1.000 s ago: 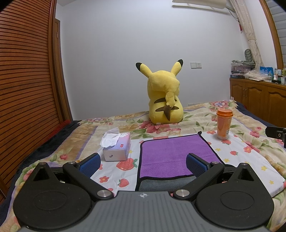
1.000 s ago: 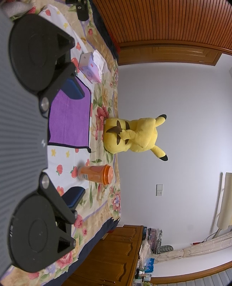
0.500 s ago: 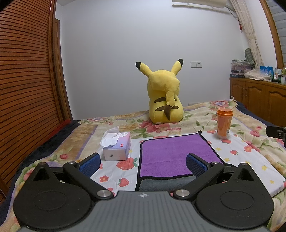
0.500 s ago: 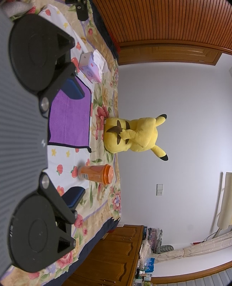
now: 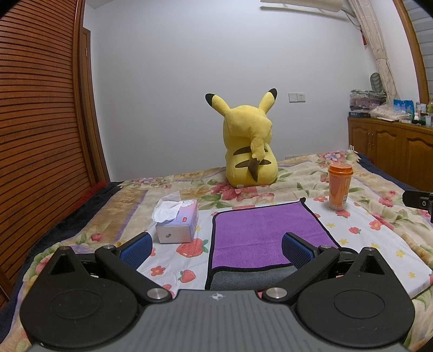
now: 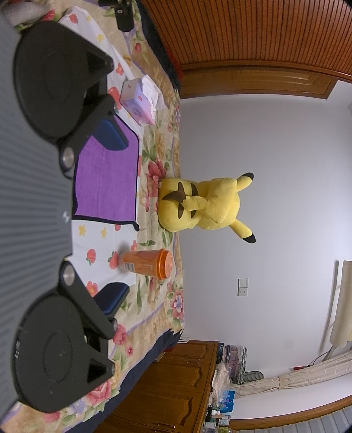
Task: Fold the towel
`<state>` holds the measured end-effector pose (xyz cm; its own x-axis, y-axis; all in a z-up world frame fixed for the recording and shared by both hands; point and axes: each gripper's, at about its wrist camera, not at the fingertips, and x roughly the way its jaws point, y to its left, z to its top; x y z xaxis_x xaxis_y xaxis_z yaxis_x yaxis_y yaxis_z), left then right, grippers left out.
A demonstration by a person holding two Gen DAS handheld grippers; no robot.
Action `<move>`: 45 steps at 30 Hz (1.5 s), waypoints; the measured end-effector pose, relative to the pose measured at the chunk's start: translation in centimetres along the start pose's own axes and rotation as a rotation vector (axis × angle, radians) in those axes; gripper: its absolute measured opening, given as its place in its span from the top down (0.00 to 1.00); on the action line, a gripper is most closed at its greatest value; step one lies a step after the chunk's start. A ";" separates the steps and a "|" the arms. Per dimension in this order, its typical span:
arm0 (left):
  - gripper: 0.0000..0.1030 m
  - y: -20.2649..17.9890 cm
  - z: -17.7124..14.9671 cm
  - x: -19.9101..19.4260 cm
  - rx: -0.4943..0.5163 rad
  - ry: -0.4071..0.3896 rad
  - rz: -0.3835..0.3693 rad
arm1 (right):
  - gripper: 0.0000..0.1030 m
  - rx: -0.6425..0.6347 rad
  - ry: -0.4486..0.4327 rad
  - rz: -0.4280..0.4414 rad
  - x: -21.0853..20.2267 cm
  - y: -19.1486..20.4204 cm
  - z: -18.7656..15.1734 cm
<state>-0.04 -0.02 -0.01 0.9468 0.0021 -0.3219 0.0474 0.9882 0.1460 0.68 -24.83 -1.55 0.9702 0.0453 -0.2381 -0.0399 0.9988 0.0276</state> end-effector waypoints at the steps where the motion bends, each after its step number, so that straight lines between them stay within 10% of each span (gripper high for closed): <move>1: 0.00 0.0 0.0 0.0 0.000 0.000 0.000 | 0.00 0.000 0.000 0.001 0.0 0.0 0.0; 45: 0.00 -0.5 -0.7 4.1 0.056 0.147 -0.048 | 0.00 -0.050 0.122 0.041 2.9 1.7 -0.7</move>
<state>3.58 -0.42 -2.09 0.8864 -0.0179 -0.4627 0.1126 0.9776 0.1778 3.24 -23.03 -2.92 0.9314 0.0847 -0.3541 -0.0935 0.9956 -0.0079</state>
